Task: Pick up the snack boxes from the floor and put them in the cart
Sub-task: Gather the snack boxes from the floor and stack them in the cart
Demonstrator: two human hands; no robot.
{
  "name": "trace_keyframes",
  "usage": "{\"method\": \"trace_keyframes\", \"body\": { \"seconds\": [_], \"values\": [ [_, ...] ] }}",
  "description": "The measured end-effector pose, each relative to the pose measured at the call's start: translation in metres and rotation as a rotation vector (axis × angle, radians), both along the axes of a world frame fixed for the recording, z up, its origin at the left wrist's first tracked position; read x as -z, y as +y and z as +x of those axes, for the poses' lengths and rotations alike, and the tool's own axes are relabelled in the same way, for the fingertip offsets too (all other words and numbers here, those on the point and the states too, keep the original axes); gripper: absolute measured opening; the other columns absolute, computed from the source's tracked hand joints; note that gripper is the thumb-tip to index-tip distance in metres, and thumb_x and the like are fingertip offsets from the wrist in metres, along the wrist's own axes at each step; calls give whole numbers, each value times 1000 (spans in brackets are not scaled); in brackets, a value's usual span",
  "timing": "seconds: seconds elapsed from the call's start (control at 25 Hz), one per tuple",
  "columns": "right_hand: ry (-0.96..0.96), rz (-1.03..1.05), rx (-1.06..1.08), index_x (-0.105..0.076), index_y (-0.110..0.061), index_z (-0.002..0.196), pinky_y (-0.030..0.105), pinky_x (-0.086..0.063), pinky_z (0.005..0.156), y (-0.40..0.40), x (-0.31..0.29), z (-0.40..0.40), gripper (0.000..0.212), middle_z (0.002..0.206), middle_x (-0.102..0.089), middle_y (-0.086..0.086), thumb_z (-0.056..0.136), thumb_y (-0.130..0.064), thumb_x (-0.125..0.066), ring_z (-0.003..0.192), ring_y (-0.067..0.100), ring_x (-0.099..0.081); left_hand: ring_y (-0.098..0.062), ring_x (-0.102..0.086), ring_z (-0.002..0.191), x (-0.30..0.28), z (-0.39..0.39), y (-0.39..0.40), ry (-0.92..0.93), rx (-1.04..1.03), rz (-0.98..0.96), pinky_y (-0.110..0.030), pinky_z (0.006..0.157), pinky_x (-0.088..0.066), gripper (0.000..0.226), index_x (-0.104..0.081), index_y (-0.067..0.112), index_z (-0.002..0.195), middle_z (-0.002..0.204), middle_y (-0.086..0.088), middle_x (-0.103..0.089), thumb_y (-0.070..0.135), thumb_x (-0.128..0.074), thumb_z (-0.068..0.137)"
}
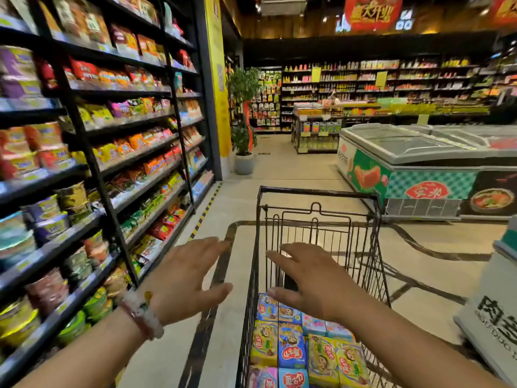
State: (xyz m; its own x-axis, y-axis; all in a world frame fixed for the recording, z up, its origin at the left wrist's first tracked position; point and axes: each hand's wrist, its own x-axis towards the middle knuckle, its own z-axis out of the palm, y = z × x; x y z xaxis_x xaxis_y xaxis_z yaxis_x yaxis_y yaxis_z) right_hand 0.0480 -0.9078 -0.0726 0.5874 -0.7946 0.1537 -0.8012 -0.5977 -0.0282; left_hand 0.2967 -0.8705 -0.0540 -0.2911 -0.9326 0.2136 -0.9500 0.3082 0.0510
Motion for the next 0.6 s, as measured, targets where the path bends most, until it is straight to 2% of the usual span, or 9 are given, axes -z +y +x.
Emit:
{"method": "trace_keyframes", "body": {
  "seconds": [0.12,0.24,0.36,0.44,0.52,0.6],
  "values": [
    [63,20,-64,-11,-37,151,34,-5,116,15,-6,0,102,159,-15,1,60,-81,6,144,21,-10,-11,-8,144,1,-3,37,-16,-145,-10,-30,114,-7,106,-6,38,149,158,12,-8,90,1,57],
    [73,41,-158,-4,-39,151,33,0,116,34,-16,-1,98,160,-6,-3,62,-80,2,145,17,-2,-15,-14,143,3,-9,76,-23,-265,-47,-36,114,-14,113,-11,37,149,157,10,-13,92,14,54],
    [67,16,-270,-1,-39,151,33,1,116,51,-13,1,102,160,-7,-2,61,-84,10,145,18,-3,-17,-21,142,6,-17,119,-2,-364,-63,-38,113,-18,102,-21,33,149,155,7,-23,88,-4,64],
    [23,-11,-340,-14,-35,151,36,-8,115,60,-10,9,102,157,-22,3,65,-85,9,143,22,-18,-19,-29,138,7,-20,150,2,-434,-78,-41,110,-24,96,-28,30,147,152,4,-30,83,-12,69],
    [-13,-81,-434,-39,-26,144,45,-29,108,78,-10,22,90,142,-48,8,80,-80,-6,129,28,-45,-22,-32,136,7,-22,185,-14,-514,-79,-43,108,-27,90,-30,30,147,151,3,-32,78,-16,71],
    [-59,-107,-513,-48,-23,139,47,-37,103,99,-11,37,79,133,-56,8,84,-74,-23,121,29,-52,-22,-29,138,3,-22,222,-27,-603,-54,-42,110,-25,93,-25,31,148,153,3,-29,77,-13,69]
  ]
}}
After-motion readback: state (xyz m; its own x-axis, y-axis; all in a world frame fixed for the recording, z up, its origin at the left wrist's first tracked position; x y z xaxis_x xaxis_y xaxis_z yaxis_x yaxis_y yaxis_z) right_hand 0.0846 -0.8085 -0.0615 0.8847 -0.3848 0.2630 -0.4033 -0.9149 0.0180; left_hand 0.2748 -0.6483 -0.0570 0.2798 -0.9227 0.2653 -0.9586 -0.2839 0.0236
